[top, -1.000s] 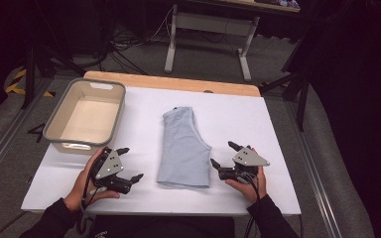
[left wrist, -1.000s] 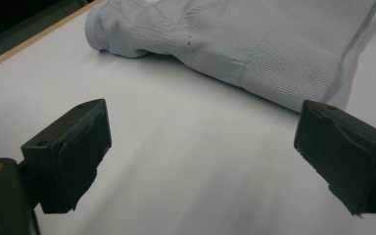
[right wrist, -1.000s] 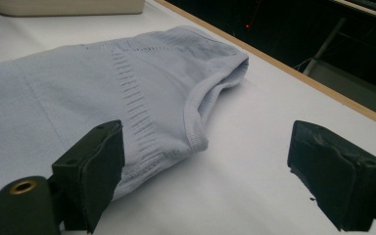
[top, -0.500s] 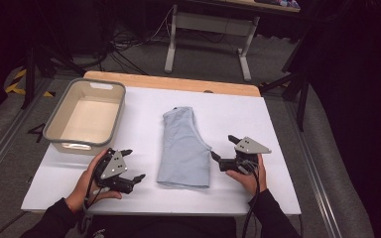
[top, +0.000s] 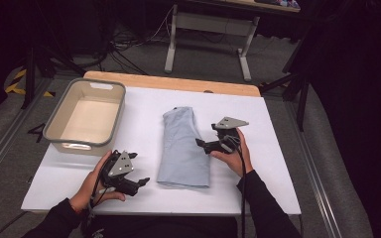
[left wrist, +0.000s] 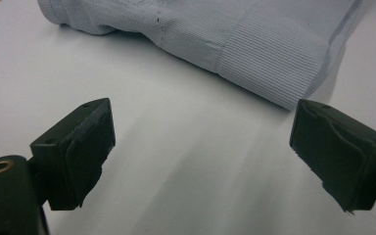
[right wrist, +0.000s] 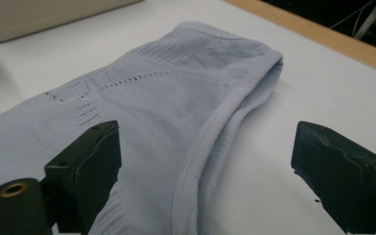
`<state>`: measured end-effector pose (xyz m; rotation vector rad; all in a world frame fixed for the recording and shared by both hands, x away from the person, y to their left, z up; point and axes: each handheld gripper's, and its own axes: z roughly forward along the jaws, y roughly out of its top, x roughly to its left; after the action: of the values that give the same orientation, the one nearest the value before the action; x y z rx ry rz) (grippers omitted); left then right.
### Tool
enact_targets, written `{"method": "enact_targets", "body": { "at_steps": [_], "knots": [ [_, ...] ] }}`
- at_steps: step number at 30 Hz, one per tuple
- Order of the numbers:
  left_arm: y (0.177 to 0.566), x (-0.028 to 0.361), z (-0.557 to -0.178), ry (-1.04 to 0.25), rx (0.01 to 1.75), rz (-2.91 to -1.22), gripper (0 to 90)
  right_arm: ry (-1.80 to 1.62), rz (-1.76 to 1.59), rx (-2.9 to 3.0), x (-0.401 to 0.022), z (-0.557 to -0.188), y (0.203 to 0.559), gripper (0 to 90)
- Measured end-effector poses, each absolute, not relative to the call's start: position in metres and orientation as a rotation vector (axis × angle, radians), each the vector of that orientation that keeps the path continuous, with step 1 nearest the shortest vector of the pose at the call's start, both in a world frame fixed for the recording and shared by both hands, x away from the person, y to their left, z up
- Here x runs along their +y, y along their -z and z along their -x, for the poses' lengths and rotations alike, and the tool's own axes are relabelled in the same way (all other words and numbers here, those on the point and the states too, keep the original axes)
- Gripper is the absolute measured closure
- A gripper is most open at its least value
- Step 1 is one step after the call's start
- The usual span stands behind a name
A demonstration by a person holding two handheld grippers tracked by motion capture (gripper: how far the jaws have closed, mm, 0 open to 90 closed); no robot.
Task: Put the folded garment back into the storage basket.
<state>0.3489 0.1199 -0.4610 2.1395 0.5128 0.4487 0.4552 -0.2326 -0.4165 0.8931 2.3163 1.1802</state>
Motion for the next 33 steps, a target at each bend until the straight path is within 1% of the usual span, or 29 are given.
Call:
{"method": "enact_targets", "body": {
  "at_steps": [7,10,13,16,22,24,25,26,27,28,29,30,33],
  "knots": [
    [0.465,0.116,-0.348,-0.449,0.516,-2.169,10.7,-1.083,-0.959,2.409,-0.210,-0.480,0.430,12.7],
    [0.465,0.116,-0.348,-0.452,0.512,-2.172,10.7,-1.098,-0.989,2.414,-0.209,-0.486,0.432,12.0],
    [0.465,0.115,-0.348,-0.447,0.513,-2.174,10.7,-1.057,-1.038,2.444,-0.206,-0.494,0.438,7.9],
    [0.465,0.115,-0.347,-0.438,0.516,-2.168,10.7,-1.013,-1.072,2.489,-0.203,-0.499,0.447,6.1],
    [0.465,0.114,-0.347,-0.443,0.507,-2.174,10.7,-1.042,-1.114,2.534,-0.205,-0.504,0.454,7.2],
    [0.465,0.114,-0.348,-0.441,0.506,-2.175,10.6,-1.039,-1.100,2.541,-0.203,-0.501,0.454,13.3],
    [0.465,0.113,-0.347,-0.441,0.504,-2.175,10.6,-1.039,-1.100,2.541,-0.203,-0.501,0.454,13.3],
    [0.465,0.112,-0.347,-0.439,0.500,-2.177,10.6,-1.044,-1.087,2.554,-0.202,-0.500,0.453,18.0],
    [0.465,0.112,-0.347,-0.433,0.500,-2.176,10.5,-1.065,-1.073,2.575,-0.202,-0.498,0.452,26.0],
    [0.465,0.112,-0.347,-0.435,0.501,-2.176,10.5,-1.065,-1.073,2.575,-0.202,-0.498,0.452,26.0],
    [0.465,0.111,-0.347,-0.431,0.498,-2.175,10.5,-1.076,-1.069,2.584,-0.203,-0.497,0.452,29.1],
    [0.465,0.111,-0.347,-0.429,0.498,-2.175,10.5,-1.089,-1.070,2.598,-0.203,-0.497,0.451,35.3],
    [0.464,0.111,-0.348,-0.422,0.496,-2.170,10.5,-1.118,-1.067,2.630,-0.204,-0.496,0.450,45.1]
  ]
}}
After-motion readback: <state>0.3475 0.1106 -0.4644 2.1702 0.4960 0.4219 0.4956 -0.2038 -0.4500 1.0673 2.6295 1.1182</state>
